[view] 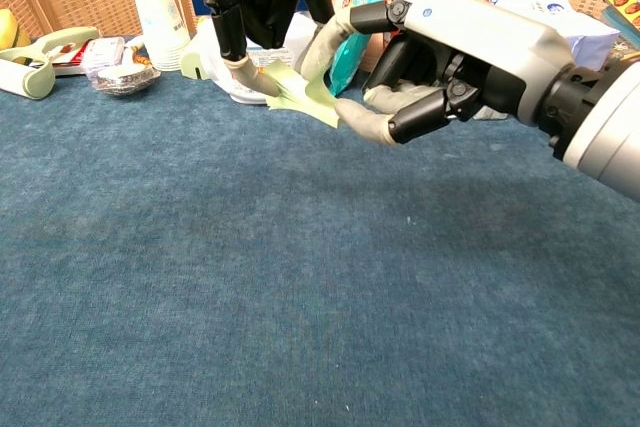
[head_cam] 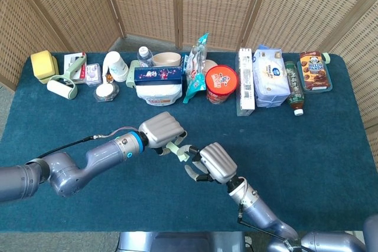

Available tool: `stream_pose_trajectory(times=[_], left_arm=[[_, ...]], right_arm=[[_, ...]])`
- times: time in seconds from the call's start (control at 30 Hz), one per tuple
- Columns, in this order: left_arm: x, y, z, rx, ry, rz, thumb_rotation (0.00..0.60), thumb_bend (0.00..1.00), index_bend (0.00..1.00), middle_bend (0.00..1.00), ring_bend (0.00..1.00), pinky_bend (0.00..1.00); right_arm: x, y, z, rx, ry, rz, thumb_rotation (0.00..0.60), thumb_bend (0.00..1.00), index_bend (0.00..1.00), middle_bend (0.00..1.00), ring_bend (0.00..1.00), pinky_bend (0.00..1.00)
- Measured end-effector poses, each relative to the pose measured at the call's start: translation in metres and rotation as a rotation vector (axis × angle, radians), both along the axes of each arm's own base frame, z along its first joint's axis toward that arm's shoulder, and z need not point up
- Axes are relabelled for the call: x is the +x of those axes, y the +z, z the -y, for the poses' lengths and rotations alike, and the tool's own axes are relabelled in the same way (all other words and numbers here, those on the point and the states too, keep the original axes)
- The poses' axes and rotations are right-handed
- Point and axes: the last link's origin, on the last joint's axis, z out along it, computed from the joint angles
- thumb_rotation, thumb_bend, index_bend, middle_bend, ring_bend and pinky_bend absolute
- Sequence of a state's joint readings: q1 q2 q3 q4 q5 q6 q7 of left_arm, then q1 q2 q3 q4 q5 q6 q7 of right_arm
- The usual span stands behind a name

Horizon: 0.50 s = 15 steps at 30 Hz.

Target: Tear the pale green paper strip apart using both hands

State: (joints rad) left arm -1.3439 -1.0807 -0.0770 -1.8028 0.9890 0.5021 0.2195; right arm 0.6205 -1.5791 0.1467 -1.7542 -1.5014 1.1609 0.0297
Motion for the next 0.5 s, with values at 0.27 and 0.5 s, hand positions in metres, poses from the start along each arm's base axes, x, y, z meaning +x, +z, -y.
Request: stream_pose_trajectory(times=[0.27, 0.5], left_arm=[[0.0009, -0.0004, 0.0007, -0.001, -0.003, 0.0, 0.6, 0.46, 0.66, 1.0, 1.0, 1.0], [0.0008, -0.0017, 0.0014, -0.004, -0.004, -0.001, 0.6, 0.46, 0.66, 1.0, 1.0, 1.0]], right_arm=[[0.0, -0.0002, 0.0015, -0.009, -0.005, 0.005, 0.6, 0.48, 0.44, 1.0, 1.0, 0.96], [0.0001, 0.0004, 0.0021, -0.013, -0.008, 0.013, 0.6, 0.48, 0.45, 1.0, 1.0, 0.96]])
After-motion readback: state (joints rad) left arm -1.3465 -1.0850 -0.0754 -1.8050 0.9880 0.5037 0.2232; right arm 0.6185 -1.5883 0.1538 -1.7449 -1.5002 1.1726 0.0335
